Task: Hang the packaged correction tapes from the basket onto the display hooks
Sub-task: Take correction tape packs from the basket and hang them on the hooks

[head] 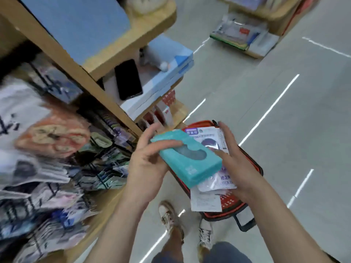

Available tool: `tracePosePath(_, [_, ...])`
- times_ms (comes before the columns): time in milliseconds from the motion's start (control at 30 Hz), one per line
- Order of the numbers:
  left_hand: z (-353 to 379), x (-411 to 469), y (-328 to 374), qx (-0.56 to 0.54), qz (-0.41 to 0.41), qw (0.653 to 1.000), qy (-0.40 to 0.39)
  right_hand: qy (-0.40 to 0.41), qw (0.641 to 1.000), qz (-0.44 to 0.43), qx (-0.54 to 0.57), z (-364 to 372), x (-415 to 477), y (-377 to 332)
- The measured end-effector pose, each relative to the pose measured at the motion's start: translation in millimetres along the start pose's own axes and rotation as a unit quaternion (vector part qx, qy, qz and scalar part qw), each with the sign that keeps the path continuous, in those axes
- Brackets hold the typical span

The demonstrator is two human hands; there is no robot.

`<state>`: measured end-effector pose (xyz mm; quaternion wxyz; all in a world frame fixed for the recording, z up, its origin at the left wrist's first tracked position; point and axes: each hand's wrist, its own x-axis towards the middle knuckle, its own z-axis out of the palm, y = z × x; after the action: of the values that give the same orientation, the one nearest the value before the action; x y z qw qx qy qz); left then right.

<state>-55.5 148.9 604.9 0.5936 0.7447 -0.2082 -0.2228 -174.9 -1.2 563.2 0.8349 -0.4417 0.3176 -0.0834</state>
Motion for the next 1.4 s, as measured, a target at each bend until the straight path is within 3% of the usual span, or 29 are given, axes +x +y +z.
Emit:
tracePosePath(233, [-75,-61,56,0.101,0.052,0.992,0.059,-0.118,0.990,0.036,-0.070,78,-44,-30])
tracePosePath(400, [-121,-99,90,0.091,0.064,0.991,0.077,-0.184,0.973,-0.002,-0.136,142,-70,-30])
tracePosePath(567, [-168,-128,106,-0.020,0.022,0.996,0.089,-0.229,0.961,-0.005,-0.152,198,-93,-26])
tracePosePath(733, [-200,-135,106,-0.027,0.013,0.983,0.180,-0.233,0.958,-0.010,-0.166,236,-103,-19])
tracePosePath(1133, [-267,-105,142,-0.248,0.028,0.944,0.218,-0.206,0.963,-0.117,-0.126,289,-107,-21])
tracePosePath(1400, [-248,-54,165,-0.177,0.096,0.960,0.193,-0.217,0.956,-0.130,-0.150,285,-70,-49])
